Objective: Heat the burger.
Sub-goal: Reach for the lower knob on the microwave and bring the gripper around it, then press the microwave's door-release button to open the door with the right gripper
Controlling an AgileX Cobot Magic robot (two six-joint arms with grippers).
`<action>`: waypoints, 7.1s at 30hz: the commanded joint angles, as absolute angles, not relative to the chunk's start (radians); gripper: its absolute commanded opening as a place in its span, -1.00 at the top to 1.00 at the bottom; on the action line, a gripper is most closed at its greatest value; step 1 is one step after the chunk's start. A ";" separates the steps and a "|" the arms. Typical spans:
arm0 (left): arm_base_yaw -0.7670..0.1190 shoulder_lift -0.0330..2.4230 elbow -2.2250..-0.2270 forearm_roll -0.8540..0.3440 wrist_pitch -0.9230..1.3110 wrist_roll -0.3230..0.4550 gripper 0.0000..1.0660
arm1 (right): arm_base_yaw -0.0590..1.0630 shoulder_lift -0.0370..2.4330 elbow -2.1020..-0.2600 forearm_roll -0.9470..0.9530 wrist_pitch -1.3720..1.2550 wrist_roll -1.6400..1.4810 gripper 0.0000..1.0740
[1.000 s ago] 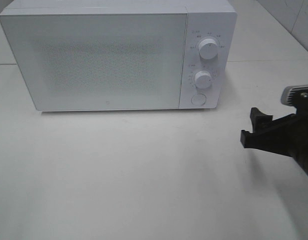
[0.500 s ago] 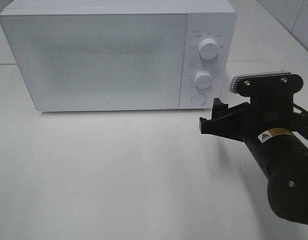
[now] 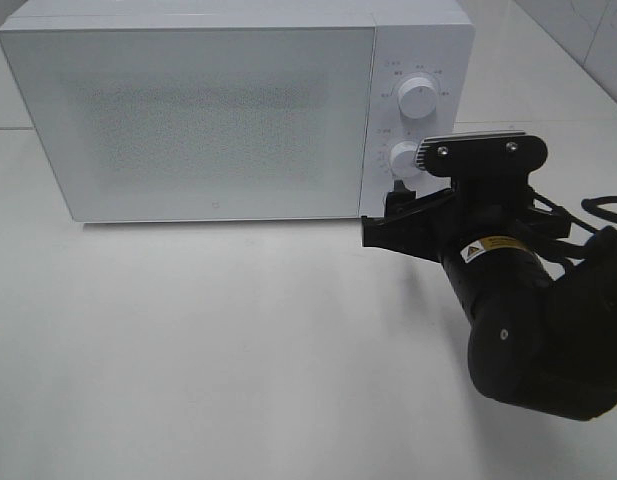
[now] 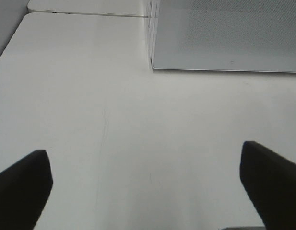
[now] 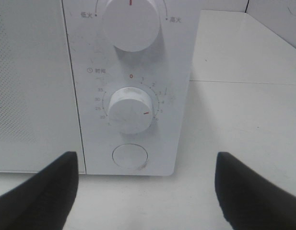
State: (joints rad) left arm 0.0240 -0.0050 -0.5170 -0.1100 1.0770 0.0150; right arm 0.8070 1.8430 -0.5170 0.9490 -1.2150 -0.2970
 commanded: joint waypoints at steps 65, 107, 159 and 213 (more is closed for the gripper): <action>0.025 -0.011 -0.516 -0.111 1.070 0.017 -0.89 | 0.628 2.072 -0.797 0.730 -1.257 -0.231 -0.38; 0.025 -0.011 -0.516 -0.111 1.070 0.017 -0.89 | 0.628 2.072 -0.797 0.685 -1.258 0.026 1.00; 0.025 -0.011 -0.516 -0.111 1.070 0.017 -0.89 | 0.628 2.072 -0.797 0.536 -1.214 1.565 1.00; 0.025 -0.011 -0.516 -0.111 1.070 0.017 -0.89 | 0.629 1.875 -0.600 0.640 -1.125 1.252 -0.22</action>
State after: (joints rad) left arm 0.0240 -0.0050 -0.5170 -0.1100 1.0770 0.0150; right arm 0.6250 1.9070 -0.6130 0.6720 -1.1630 1.3050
